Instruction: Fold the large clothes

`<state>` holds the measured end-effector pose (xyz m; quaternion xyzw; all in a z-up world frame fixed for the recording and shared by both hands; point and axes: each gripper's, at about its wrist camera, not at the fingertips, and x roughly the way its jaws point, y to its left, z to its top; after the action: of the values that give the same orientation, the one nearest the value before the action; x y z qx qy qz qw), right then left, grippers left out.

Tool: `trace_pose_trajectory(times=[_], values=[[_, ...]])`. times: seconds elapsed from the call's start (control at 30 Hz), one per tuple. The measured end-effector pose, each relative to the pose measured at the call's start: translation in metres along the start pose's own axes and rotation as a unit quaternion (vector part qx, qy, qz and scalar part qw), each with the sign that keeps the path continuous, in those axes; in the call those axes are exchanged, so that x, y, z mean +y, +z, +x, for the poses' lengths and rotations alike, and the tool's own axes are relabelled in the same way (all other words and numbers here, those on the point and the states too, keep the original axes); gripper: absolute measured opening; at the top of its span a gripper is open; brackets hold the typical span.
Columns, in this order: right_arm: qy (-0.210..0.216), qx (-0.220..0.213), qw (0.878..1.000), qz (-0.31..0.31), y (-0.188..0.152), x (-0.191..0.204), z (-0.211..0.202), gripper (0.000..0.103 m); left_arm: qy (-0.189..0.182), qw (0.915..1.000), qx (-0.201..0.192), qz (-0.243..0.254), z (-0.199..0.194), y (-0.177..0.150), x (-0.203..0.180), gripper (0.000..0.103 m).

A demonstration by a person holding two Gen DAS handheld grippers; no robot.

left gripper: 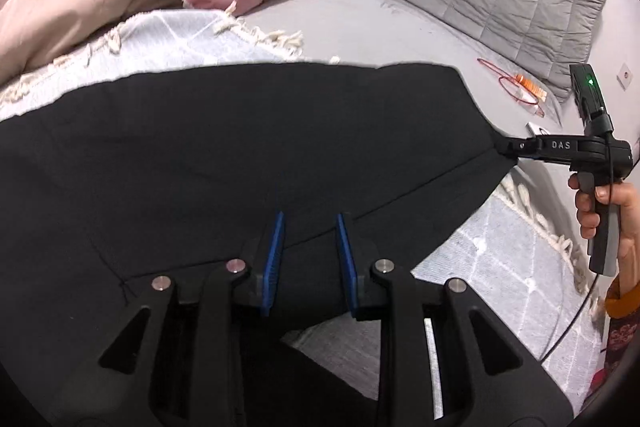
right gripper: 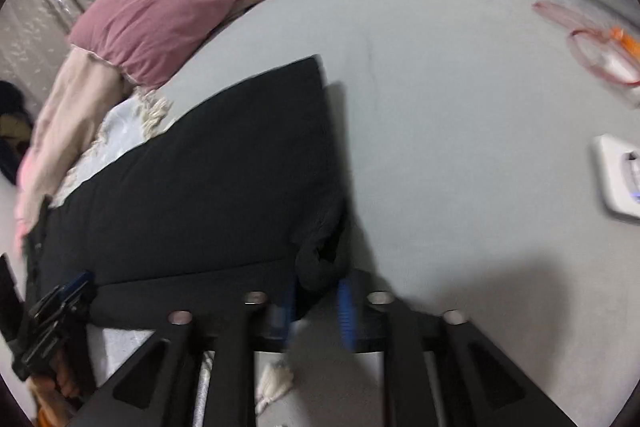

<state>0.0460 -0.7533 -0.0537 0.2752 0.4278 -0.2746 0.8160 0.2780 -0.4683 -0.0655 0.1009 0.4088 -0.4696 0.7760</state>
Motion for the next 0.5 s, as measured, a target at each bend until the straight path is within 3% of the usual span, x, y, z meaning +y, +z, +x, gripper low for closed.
trace_pose_trajectory(times=[0.07, 0.1, 0.17, 0.23, 0.4, 0.5], values=[[-0.072, -0.035, 0.997, -0.007, 0.001, 0.006, -0.016, 0.04, -0.01, 0.9998, -0.005, -0.014, -0.001, 0.001, 0.005, 0.028], [-0.087, -0.06, 0.994, -0.018, 0.001, 0.013, -0.027, 0.04, -0.012, 0.9997, -0.007, -0.018, -0.001, 0.002, 0.006, 0.028], [-0.065, -0.099, 0.992, -0.04, 0.001, 0.032, -0.042, 0.042, -0.01, 0.9998, -0.01, -0.016, -0.002, 0.002, 0.004, 0.028], [-0.039, -0.124, 0.987, -0.093, 0.0, 0.075, -0.047, 0.047, 0.002, 0.9999, -0.009, -0.005, -0.001, 0.001, -0.001, 0.028], [0.036, -0.102, 0.973, -0.202, -0.004, 0.179, 0.002, 0.05, -0.007, 0.9999, -0.008, -0.006, -0.001, -0.005, 0.0, 0.028], [0.018, -0.063, 0.978, -0.198, 0.005, 0.191, 0.047, 0.05, -0.016, 0.9997, -0.009, -0.014, -0.002, -0.006, 0.003, 0.028]])
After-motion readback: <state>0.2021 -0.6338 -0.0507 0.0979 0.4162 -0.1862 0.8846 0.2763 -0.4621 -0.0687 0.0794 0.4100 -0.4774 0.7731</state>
